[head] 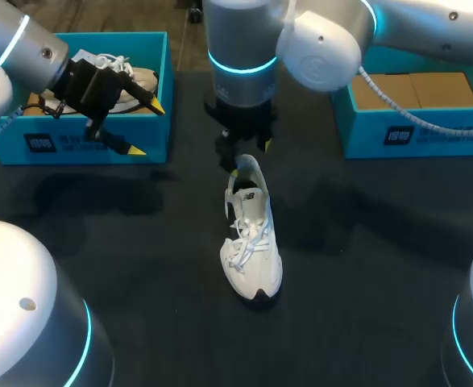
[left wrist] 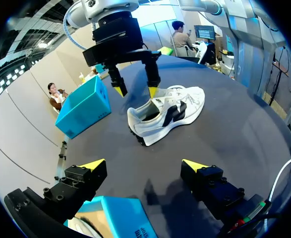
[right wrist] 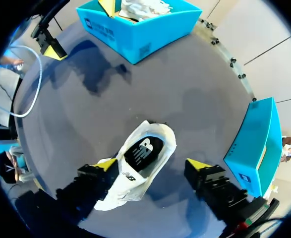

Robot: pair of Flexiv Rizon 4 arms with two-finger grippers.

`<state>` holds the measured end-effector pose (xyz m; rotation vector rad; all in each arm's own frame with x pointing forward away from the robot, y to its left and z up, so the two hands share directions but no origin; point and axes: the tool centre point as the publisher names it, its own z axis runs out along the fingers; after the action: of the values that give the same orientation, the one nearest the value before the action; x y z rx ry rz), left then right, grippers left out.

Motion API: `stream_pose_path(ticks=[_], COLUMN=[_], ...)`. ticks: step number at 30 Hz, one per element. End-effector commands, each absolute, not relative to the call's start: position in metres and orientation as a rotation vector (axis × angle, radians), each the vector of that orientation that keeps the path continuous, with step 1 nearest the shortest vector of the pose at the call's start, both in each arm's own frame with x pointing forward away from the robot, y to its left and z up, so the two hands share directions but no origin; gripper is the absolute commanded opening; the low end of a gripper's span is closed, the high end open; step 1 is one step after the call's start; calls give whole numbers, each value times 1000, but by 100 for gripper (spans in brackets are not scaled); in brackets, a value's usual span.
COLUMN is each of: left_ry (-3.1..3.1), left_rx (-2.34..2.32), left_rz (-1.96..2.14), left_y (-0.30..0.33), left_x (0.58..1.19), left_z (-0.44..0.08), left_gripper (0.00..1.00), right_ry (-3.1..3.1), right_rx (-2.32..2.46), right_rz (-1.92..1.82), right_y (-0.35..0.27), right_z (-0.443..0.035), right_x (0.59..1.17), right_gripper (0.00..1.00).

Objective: Take the shoe out of the shoebox, open the shoe tongue, remove and reinsert the insole, then place the shoe into the shoebox

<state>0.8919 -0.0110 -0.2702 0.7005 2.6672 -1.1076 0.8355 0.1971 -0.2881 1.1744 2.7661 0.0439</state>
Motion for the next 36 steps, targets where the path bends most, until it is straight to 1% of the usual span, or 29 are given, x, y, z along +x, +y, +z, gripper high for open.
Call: stream_pose_path(ticks=[1, 6, 8, 10, 17, 24, 29, 36], left_ry=[2669, 2669, 2669, 2669, 2669, 2669, 2669, 2669], left_rx=[700, 700, 700, 700, 700, 700, 700, 700], left_rz=[-1102, -1102, -1102, -1102, -1102, -1102, -1102, -1102], left_y=[-11, -11, -11, -11, -11, -11, -11, -11], left_x=[891, 891, 891, 891, 891, 891, 891, 891], left_z=[-270, -270, -270, -270, -270, -270, -270, -270], left_gripper=[100, 100, 100, 100, 100, 100, 100, 100], right_ry=[2765, 2765, 2841, 2936, 3055, 3094, 3096, 3105], right_rx=[1174, 1174, 864, 722, 398, 116, 10, -20], right_rz=[49, 49, 79, -45, -143, -218, -235, -217], right_y=[196, 196, 204, 208, 209, 198, 190, 191], right_z=[-289, -289, -293, -295, -299, -314, -326, -342], right_x=[835, 835, 839, 843, 860, 880, 889, 900], right_gripper=[100, 100, 100, 100, 100, 100, 100, 100])
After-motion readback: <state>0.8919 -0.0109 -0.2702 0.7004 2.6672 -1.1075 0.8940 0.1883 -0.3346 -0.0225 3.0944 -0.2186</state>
